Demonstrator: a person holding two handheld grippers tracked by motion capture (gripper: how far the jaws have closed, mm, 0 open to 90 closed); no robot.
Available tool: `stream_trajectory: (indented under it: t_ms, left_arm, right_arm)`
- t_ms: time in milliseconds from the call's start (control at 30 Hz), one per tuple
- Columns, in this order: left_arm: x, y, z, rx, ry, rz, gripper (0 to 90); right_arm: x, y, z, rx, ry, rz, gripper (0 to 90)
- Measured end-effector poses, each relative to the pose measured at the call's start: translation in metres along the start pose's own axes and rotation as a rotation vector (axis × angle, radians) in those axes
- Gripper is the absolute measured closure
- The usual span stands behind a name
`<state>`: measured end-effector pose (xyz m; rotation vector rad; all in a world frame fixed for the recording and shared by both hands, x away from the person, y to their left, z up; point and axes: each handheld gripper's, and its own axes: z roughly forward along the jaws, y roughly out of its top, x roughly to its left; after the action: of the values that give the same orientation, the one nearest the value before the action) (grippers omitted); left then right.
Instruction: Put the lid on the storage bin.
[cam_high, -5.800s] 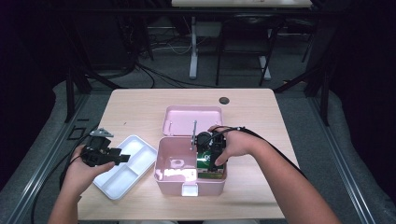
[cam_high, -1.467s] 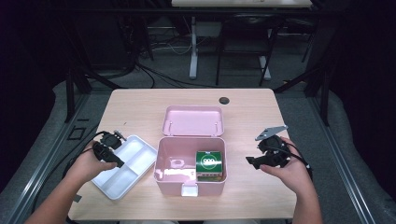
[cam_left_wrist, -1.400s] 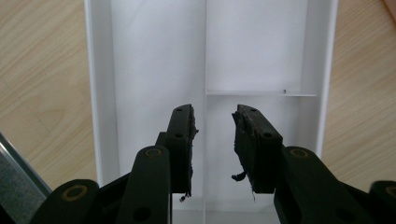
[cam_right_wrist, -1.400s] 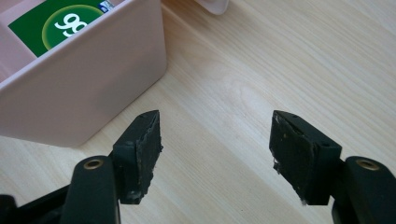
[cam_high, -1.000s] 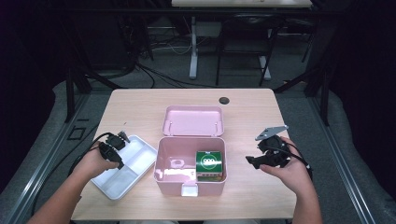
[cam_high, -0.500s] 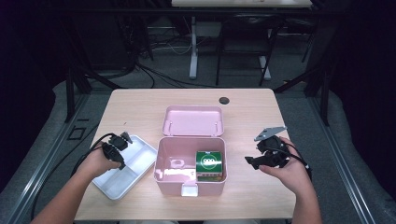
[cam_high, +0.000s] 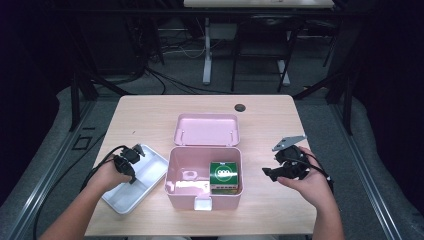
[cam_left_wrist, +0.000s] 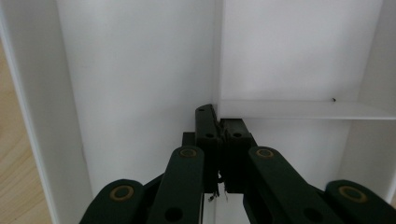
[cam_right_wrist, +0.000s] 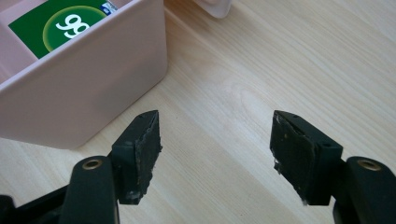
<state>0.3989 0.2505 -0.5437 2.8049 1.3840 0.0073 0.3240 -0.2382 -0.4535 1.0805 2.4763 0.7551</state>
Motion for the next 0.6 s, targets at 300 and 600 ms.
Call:
stream_trajectory:
  t_ms: [300, 600]
  left_arm:
    - [0.001, 0.000, -0.001, 0.005, 0.004, -0.001, 89.0]
    - [0.005, -0.005, -0.021, -0.022, -0.007, -0.012, 89.2]
  right_arm:
    - [0.000, 0.000, 0.000, -0.002, 0.003, 0.000, 33.3]
    - [0.000, 0.000, 0.001, 0.004, 0.004, 0.001, 33.3]
